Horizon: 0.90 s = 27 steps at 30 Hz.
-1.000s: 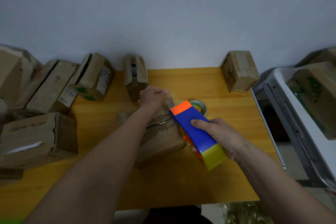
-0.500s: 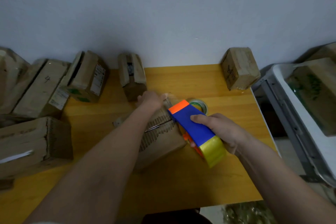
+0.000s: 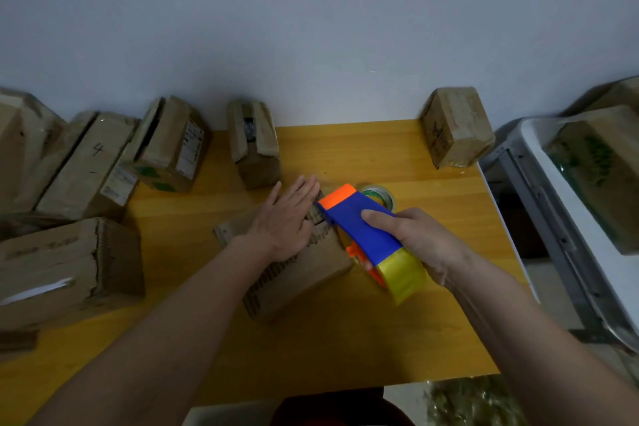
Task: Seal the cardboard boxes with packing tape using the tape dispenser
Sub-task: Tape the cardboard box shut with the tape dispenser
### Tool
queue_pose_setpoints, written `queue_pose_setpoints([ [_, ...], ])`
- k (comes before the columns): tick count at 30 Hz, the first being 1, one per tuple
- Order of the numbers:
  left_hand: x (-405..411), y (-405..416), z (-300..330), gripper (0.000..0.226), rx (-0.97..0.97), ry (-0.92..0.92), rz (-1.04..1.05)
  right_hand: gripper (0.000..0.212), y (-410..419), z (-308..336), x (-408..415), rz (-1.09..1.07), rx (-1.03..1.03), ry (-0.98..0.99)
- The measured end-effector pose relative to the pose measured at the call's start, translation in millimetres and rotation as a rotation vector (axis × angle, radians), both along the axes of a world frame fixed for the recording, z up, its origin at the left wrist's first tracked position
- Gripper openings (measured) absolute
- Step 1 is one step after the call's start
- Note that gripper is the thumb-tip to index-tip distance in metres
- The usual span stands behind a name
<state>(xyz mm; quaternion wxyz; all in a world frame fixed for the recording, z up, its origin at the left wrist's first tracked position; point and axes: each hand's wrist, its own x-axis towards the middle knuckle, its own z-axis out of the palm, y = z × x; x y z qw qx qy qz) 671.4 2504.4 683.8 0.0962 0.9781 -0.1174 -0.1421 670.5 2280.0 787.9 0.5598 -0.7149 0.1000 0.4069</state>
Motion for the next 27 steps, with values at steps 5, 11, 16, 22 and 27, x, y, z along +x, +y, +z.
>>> queue_pose_setpoints([
  [5, 2, -5, 6, 0.065, 0.054, 0.028, 0.018, 0.05, -18, -3, -19, 0.071, -0.117, -0.052],
  [11, -1, -2, 3, 0.067, 0.077, 0.022, 0.008, 0.036, -37, -18, -38, 0.08, -0.129, -0.053],
  [16, -1, -13, 10, 0.064, 0.089, 0.054, 0.044, 0.04, -38, -21, -37, 0.049, -0.073, 0.031],
  [22, -46, -35, 15, 0.083, -0.063, 0.04, -0.168, 0.032, -44, -29, -38, 0.041, -0.091, 0.06],
  [27, -46, -27, 1, 0.125, 0.023, 0.036, -0.162, 0.034, -42, -29, -41, 0.07, -0.104, -0.021],
])
